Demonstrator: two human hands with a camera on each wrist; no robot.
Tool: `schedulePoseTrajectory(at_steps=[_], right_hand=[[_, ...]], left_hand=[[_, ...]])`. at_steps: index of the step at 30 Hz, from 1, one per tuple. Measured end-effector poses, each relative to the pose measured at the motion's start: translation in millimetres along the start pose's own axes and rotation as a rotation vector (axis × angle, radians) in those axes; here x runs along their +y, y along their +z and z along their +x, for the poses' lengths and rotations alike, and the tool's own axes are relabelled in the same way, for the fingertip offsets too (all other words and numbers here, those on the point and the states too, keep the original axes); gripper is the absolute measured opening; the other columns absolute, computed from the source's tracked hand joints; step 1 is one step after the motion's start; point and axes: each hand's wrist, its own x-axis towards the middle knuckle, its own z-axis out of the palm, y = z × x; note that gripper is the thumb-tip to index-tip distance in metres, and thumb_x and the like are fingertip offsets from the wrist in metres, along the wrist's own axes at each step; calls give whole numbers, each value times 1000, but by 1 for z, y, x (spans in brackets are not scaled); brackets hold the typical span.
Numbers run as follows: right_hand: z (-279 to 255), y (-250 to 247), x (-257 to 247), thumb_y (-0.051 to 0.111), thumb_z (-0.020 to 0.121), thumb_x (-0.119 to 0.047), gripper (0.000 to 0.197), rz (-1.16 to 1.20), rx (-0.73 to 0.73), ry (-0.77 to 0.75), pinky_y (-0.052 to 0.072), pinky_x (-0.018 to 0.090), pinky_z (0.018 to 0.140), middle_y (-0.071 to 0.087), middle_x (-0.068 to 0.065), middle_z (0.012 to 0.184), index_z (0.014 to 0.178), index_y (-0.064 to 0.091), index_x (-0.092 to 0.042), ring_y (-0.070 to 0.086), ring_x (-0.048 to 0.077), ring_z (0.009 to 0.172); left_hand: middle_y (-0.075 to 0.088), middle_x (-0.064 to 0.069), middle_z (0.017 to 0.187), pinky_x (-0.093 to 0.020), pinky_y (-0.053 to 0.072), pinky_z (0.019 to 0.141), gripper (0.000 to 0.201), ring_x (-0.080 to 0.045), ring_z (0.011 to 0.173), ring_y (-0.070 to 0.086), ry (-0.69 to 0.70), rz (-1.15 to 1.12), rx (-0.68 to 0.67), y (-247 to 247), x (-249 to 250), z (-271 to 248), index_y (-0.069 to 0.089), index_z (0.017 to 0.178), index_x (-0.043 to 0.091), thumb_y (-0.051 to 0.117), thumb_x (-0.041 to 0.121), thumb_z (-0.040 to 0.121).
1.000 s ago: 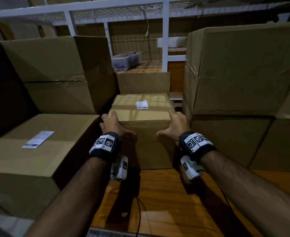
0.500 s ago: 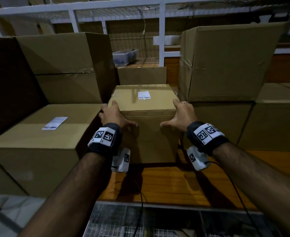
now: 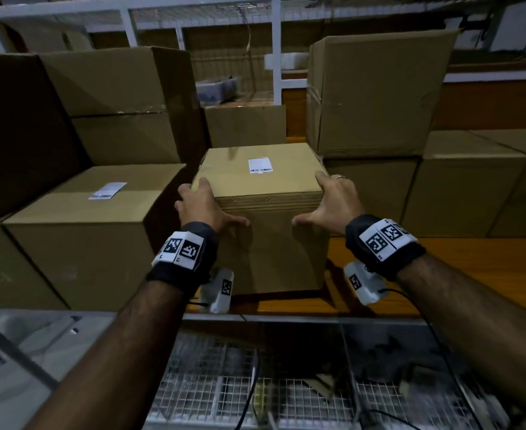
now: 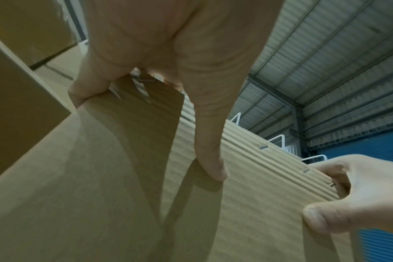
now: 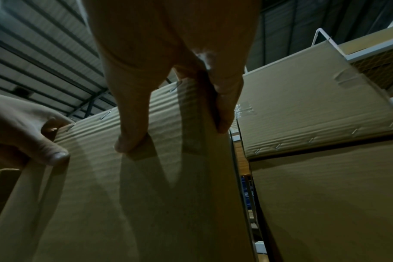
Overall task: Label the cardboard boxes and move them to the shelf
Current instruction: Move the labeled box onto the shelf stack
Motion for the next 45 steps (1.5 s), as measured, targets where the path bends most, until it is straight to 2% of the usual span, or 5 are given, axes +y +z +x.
schedulePoseTrajectory(at_steps=[9, 18, 22, 30, 45], right_hand=[[-73, -53, 46, 83, 54, -60, 97, -6, 13, -39, 39, 37, 92, 54, 12, 118, 129, 46, -11, 44, 28, 112], [-139, -108, 127, 82, 51, -63, 93, -55, 57, 30, 43, 37, 87, 56, 8, 111, 122, 48, -13, 48, 26, 106], [-154, -131, 163, 80, 49, -65, 96, -78, 54, 86, 46, 38, 87, 56, 9, 108, 123, 48, -14, 49, 28, 105], [-167, -150, 223, 85, 52, -57, 94, -69, 63, 210, 43, 39, 94, 54, 8, 120, 128, 46, -18, 45, 27, 114], [-151, -182, 284, 86, 55, -51, 107, -153, 13, 237, 33, 36, 103, 48, 14, 133, 141, 38, -10, 41, 28, 123]], left_hand=[[32, -16, 137, -51, 39, 104, 104, -39, 127, 35, 5, -9, 29, 10, 44, -92, 40, 132, 15, 90, 47, 48], [32, -15, 136, -50, 39, 105, 102, -39, 127, 34, 65, -31, -26, 58, 114, -161, 40, 130, 15, 90, 47, 48], [33, -15, 134, -49, 38, 103, 102, -40, 125, 36, 93, -40, -82, 83, 149, -172, 40, 128, 16, 90, 50, 46], [29, -16, 139, -49, 39, 103, 102, -40, 126, 35, 183, -34, -179, 138, 198, -172, 36, 133, 17, 89, 48, 51], [30, -13, 134, -43, 43, 101, 93, -34, 122, 39, 314, -39, -156, 181, 244, -168, 37, 133, 20, 83, 53, 59]])
